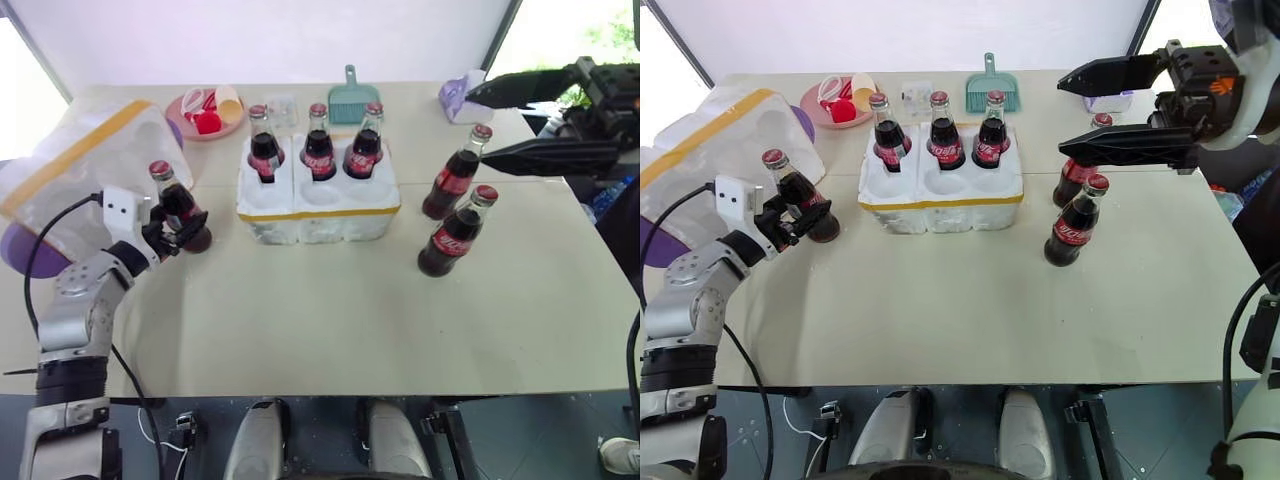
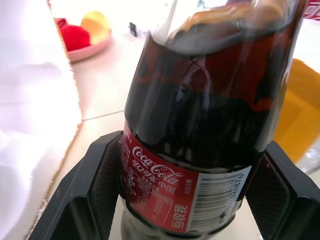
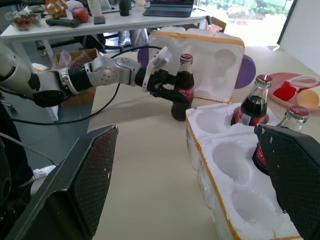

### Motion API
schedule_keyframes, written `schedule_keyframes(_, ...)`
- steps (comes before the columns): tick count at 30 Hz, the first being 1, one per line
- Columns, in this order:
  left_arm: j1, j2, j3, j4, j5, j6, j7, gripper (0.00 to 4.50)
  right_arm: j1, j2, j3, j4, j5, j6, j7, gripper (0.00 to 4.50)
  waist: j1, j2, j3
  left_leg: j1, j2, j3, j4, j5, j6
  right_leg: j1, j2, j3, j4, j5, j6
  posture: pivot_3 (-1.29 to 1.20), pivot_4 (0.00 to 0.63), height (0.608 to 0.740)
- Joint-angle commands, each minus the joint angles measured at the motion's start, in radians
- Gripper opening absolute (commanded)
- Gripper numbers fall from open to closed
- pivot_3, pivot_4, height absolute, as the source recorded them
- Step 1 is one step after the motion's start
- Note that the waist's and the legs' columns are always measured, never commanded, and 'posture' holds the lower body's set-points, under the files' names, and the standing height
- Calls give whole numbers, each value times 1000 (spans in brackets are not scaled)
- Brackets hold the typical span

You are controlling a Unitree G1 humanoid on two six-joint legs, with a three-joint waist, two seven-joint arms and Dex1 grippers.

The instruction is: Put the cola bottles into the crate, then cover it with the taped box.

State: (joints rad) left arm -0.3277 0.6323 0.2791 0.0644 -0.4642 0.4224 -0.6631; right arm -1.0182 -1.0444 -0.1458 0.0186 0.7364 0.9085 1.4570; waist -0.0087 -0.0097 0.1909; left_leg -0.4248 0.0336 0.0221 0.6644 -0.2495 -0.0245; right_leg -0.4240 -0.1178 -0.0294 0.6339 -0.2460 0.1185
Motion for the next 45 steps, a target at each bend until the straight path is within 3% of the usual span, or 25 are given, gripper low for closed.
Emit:
schedule_keyframes(1, -26, 101, 83, -141, -141, 118, -95, 2840, 9, -21, -23, -42, 0, -34, -17, 4500, -2, -2, 1, -1, 0, 0, 0, 0, 0, -1, 0, 0, 0, 0, 0, 0, 150, 736)
schedule_keyframes(5, -111, 205, 111, -215, -329, 309, -198, 2840, 32, -26, -25, -48, -3, -46, -29, 4500, -1, -4, 3, -2, 0, 0, 0, 0, 0, -2, 0, 0, 0, 0, 0, 0, 150, 736)
schedule_keyframes(9, -298, 200, 42, -161, -361, 361, -225, 2840, 58, -26, -19, -50, -19, -75, -44, 4500, 15, -5, 3, -2, 0, 0, 1, 0, 0, -1, 0, 0, 0, 1, 1, 0, 150, 736)
schedule_keyframes(13, -465, 119, -86, -28, -252, 276, -242, 2840, 76, -11, -25, -53, -18, -80, -81, 4500, 21, -5, 3, -1, -1, 0, 2, 0, 0, -1, 0, 0, 0, 1, 1, 0, 150, 736)
schedule_keyframes(19, -571, -2, -223, 187, -70, 100, -271, 2840, 120, -6, -52, -84, 3, -74, -137, 4500, 17, -5, 3, -2, -1, 0, 2, 1, 0, -1, 0, 0, 0, 1, 2, 0, 150, 736)
schedule_keyframes(26, -567, -79, -256, 313, 38, -8, -263, 2840, 187, -2, -89, -116, 20, -73, -194, 4500, 16, -5, 3, -3, -1, 0, 1, 1, 0, -2, 0, 0, 0, 1, 2, 0, 150, 736)
schedule_keyframes(32, -500, -125, -256, 317, 85, -11, -217, 2840, 242, 4, -101, -123, 11, -99, -229, 4500, 21, -5, 3, -2, -1, 0, 3, 1, 0, -1, 0, 0, 0, 1, 2, 0, 150, 736)
schedule_keyframes(34, -481, -125, -249, 282, 72, 12, -227, 3877, 236, -2, -103, -111, 13, -103, -230, 4500, 21, -5, 3, -2, -1, 0, 3, 1, 0, -1, 0, 0, 0, 1, 2, 0, 150, 736)
schedule_keyframes(36, -469, -120, -246, 254, 70, 21, -234, 4421, 225, -5, -102, -100, 13, -106, -233, 4500, 20, -5, 3, -2, -1, 0, 3, 1, 0, -1, 0, 0, 1, 2, 2, 0, 150, 736)
schedule_keyframes(40, -458, -87, -217, 174, 47, 48, -248, 4421, 212, -34, -139, -64, 22, -91, -241, 4500, 20, -5, 3, -2, -1, 0, 3, 1, 0, -1, 0, 0, 1, 2, 2, 0, 150, 736)
schedule_keyframes(45, -480, 4, -60, 4, -162, 275, -253, 4421, 352, -127, -351, -63, 72, 5, -242, 4500, 23, -6, 3, -3, -1, -1, 2, 1, 0, -1, 0, 0, 0, 1, 2, 0, 150, 736)
